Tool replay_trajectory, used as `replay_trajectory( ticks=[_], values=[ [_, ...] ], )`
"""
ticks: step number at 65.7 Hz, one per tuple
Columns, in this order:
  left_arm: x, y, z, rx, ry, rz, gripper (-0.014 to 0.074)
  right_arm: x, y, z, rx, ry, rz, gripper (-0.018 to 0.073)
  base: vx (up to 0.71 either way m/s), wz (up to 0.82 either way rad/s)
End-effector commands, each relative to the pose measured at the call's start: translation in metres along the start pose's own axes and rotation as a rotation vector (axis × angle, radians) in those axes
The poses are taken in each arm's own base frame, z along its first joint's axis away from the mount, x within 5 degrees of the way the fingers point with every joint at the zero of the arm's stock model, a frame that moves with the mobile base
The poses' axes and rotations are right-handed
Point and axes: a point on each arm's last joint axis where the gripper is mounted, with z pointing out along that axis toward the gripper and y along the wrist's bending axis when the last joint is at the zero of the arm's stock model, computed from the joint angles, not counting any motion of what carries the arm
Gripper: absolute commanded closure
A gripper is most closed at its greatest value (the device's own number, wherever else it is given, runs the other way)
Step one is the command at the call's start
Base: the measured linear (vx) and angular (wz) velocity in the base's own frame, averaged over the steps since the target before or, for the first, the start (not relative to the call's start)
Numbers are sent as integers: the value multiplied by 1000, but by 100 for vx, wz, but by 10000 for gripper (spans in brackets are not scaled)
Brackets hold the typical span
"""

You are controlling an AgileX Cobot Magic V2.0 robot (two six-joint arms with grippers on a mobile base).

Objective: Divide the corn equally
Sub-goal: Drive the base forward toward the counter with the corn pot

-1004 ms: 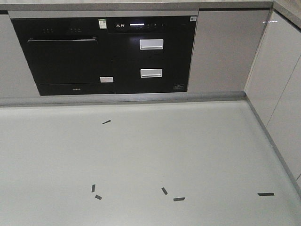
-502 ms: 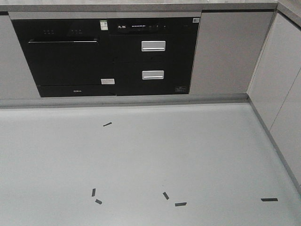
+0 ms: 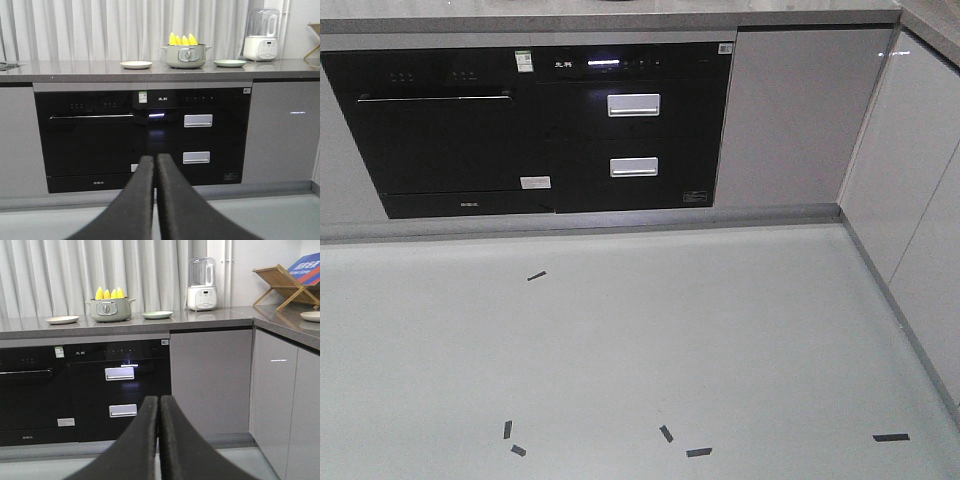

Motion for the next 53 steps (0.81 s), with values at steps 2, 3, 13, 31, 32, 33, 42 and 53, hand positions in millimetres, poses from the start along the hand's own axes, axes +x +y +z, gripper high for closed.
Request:
replay_trajectory(
  ticks=[2, 3, 13, 31, 32, 33, 42, 53],
  values=[
    [-4, -1, -1, 9, -80, -11, 603, -4, 0, 0, 0, -63, -8, 569, 9, 4],
    [-4, -1, -1, 9, -80, -11, 603, -4, 0, 0, 0, -63, -8, 569, 9, 6],
    [-4, -1, -1, 9, -80, -11, 603, -4, 0, 0, 0, -63, -8, 569, 9, 10],
    [-4, -1, -1, 9, -80, -11, 603, -4, 0, 0, 0, -63, -8, 569, 10, 5],
    [-4, -1, -1, 9, -80, -11, 603, -4, 0, 0, 0, -63, -8, 569, 10, -1],
    [-4, -1, -1, 9, -80, -11, 603, -4, 0, 0, 0, -63, -8, 569, 11, -1],
    [-4, -1, -1, 9, -80, -11, 603, -4, 0, 0, 0, -63, -8, 569, 11, -1],
    [-4, -1, -1, 9, -80, -11, 603, -4, 0, 0, 0, -63, -8, 569, 12, 2]
  ],
)
